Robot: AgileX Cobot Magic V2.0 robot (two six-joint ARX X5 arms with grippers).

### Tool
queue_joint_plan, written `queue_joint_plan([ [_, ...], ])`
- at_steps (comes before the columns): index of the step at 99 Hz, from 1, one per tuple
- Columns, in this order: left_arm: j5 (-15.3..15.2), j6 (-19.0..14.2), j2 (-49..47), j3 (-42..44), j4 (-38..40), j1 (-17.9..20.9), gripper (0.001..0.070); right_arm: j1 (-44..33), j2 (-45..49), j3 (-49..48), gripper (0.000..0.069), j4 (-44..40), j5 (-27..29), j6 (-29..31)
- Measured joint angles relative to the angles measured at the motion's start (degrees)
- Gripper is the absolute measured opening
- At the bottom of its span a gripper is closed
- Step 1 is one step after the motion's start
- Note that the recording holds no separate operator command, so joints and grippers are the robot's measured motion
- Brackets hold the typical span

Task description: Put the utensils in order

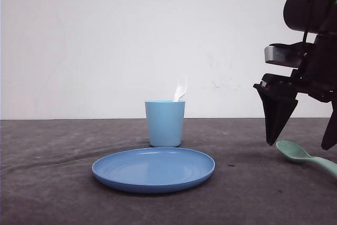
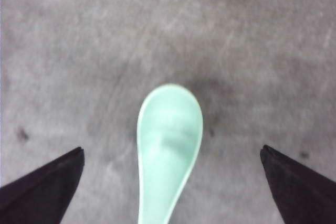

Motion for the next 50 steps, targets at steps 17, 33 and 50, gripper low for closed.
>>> queue_joint_plan([
  [17, 0.0, 0.0, 1.5, -2.9, 2.0, 0.1, 0.024, 0.3, 0.6, 0.0, 0.0671, 2.4, 0.0, 0.0],
  [33, 0.0, 0.2, 3.8, -3.0, 2.7, 0.1, 0.024, 0.4, 2.1, 0.0, 0.0648, 2.6, 0.0, 0.0],
  [50, 0.2, 0.2, 5.4, -3.0, 3.1, 0.1, 0.024, 1.1, 3.0, 0.0, 0.0573, 2.4, 0.0, 0.0],
])
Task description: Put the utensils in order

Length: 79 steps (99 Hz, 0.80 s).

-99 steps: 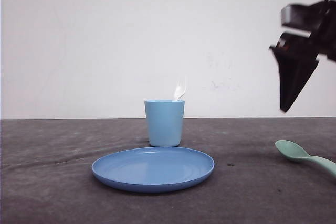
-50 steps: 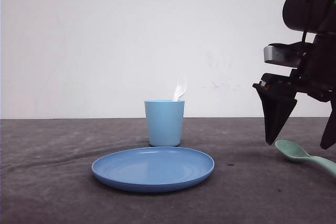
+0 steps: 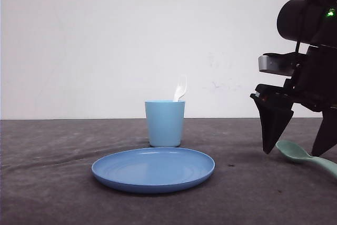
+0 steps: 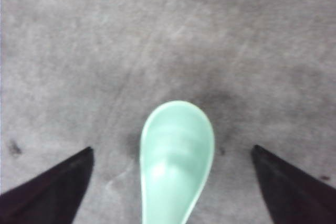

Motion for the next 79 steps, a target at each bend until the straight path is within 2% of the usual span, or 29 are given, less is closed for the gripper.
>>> queue_joint_plan([
  [14, 0.0, 0.0, 0.1, 0.0, 0.5, 0.0, 0.024, 0.4, 0.0, 0.0, 0.0501, 0.0, 0.0, 0.0],
  [32, 0.0, 0.0, 0.1, 0.0, 0.6, 0.0, 0.024, 0.7, 0.0, 0.0, 0.0466, 0.0, 0.2, 0.0],
  [49, 0.0, 0.0, 0.1, 0.0, 0.6, 0.0, 0.024, 0.7, 0.5, 0.0, 0.0357, 0.0, 0.3, 0.0],
  [61, 0.0, 0.0, 0.1, 0.0, 0.6, 0.0, 0.024, 0.7, 1.0, 0.1, 0.0318, 0.2, 0.5, 0.0],
  [72, 0.0, 0.0, 0.1, 0.0, 0.6, 0.0, 0.024, 0.8, 1.1, 0.1, 0.0203, 0.4, 0.5, 0.0],
  [79, 0.0, 0.0, 0.1, 0.0, 0.6, 0.0, 0.024, 1.0, 1.1, 0.1, 0.0162, 0.5, 0.5, 0.0],
])
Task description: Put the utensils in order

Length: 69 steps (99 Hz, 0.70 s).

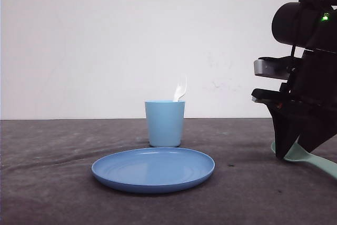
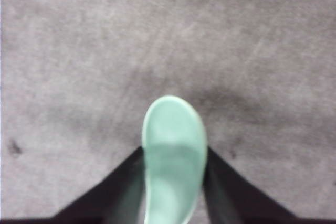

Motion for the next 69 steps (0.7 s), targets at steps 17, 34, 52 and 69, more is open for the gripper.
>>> queue_joint_plan([
  [17, 0.0, 0.0, 0.0, 0.0, 0.0, 0.0, 0.024, 0.0, 0.0, 0.0, 0.0059, 0.1, -0.1, 0.0],
  [34, 0.0, 0.0, 0.0, 0.0, 0.0, 0.0, 0.024, 0.1, -0.7, 0.0, 0.004, 1.0, -0.1, 0.0],
  [52, 0.0, 0.0, 0.0, 0.0, 0.0, 0.0, 0.024, 0.8, -5.6, 0.0, 0.004, 5.3, -0.9, 0.0],
  [69, 0.0, 0.0, 0.0, 0.0, 0.1, 0.0, 0.024, 2.7, -10.4, 0.0, 0.0039, 12.8, -4.3, 0.0],
])
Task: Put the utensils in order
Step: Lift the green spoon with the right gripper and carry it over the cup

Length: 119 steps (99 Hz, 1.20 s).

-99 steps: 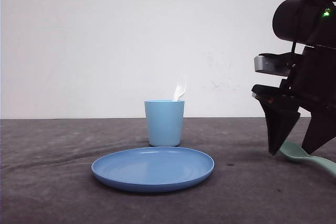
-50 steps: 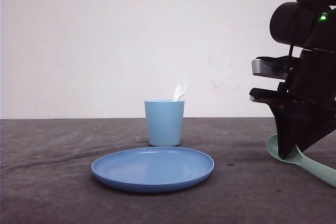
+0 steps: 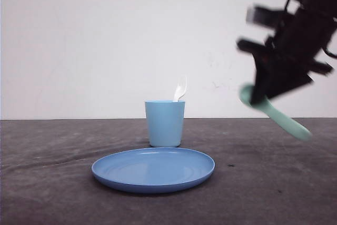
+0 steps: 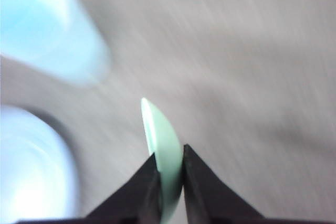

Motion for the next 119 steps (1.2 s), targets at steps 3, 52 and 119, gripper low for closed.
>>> queue_joint_plan([
  [3, 0.0, 0.0, 0.0, 0.0, 0.0, 0.0, 0.024, 0.4, -0.6, 0.0, 0.0039, 2.0, -0.8, 0.0],
  [52, 0.0, 0.0, 0.0, 0.0, 0.1, 0.0, 0.024, 9.6, 2.8, 0.0, 0.0039, 44.5, -3.2, -2.7],
  [119, 0.0, 0.0, 0.0, 0.0, 0.1, 0.0, 0.024, 11.9, 23.1, 9.6, 0.0039, 55.0, 1.2, -10.4],
])
